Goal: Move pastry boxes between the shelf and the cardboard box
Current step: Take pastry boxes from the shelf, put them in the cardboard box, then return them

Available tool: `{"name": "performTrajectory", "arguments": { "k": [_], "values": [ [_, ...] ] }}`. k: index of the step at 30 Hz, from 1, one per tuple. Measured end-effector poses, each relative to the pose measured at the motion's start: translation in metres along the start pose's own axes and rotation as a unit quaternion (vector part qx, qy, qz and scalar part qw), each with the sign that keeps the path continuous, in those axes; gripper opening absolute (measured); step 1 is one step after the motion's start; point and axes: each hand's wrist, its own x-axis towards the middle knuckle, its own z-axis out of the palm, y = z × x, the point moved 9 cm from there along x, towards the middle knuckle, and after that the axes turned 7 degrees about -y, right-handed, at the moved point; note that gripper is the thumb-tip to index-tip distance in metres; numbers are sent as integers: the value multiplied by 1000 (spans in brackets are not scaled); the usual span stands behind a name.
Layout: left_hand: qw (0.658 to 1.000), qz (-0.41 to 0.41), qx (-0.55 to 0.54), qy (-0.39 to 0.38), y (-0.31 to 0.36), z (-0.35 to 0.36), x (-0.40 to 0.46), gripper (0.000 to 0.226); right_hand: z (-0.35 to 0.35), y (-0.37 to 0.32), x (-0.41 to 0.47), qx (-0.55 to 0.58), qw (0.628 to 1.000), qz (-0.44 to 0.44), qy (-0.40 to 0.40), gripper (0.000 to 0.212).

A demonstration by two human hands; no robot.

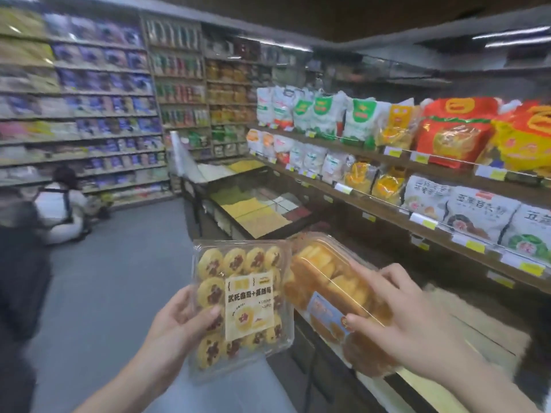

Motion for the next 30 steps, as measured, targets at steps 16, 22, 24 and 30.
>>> {"name": "performTrajectory", "arguments": {
  "k": [16, 22, 24, 30],
  "values": [
    [894, 138, -37, 424, 92, -319, -373, 75, 109, -459, 41, 27, 904, -411, -115, 78],
    [839, 186, -39, 510, 114, -410, -527, 62, 162, -644, -11, 39, 846, -511, -147, 76],
    [816, 202, -40, 540, 119, -437, -579, 61, 179, -702, -34, 49, 823, -543, -162, 76],
    [751, 244, -51, 611, 125, -487, -720, 81, 220, -856, -106, 72, 749, -629, -195, 75]
  ]
}}
